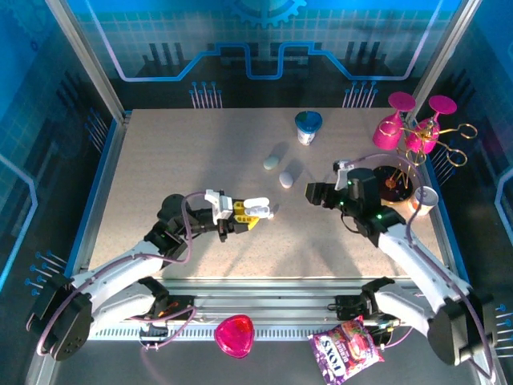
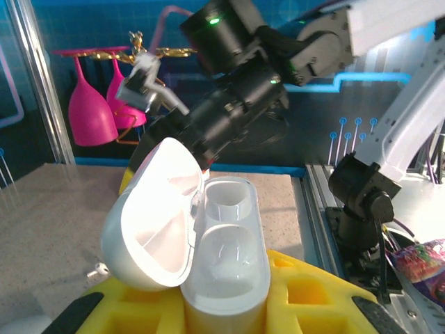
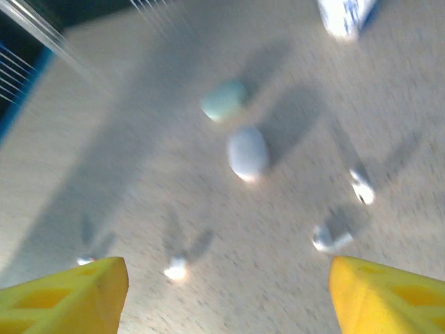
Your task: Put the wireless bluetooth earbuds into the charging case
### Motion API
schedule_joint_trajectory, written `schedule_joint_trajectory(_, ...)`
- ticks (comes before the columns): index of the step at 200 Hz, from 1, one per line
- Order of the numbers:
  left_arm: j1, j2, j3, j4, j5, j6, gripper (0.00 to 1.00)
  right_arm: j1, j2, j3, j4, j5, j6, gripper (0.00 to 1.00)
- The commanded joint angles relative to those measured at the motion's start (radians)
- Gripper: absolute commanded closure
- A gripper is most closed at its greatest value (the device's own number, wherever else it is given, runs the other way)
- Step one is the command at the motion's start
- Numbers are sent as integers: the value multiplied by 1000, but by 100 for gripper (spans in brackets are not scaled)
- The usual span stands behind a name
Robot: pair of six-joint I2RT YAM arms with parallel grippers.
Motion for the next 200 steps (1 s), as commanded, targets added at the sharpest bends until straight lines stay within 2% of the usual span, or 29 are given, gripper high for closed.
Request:
schedule_joint_trajectory(1, -23, -1, 40, -58, -16, 62, 88, -25, 106, 85, -113, 61, -51, 28)
schedule_joint_trajectory(21, -37, 16, 43, -56, -19, 63, 88, -52, 224, 131, -108, 36, -52, 32)
schedule_joint_trajectory(47, -56, 38, 49, -56, -24, 68, 88, -80, 371, 179, -104, 11, -43, 41)
schedule_joint_trajectory(104, -74, 59, 52, -62, -30, 72, 88, -108, 610, 343, -156, -43, -121, 42)
schedule_joint_trajectory(161, -80, 90, 66, -54, -30, 68, 87, -119, 730, 415, -172, -57, -169, 43)
schedule_joint_trajectory(200, -82, 97, 69, -47, -39, 67, 87, -104, 755, 423, -192, -89, -185, 42)
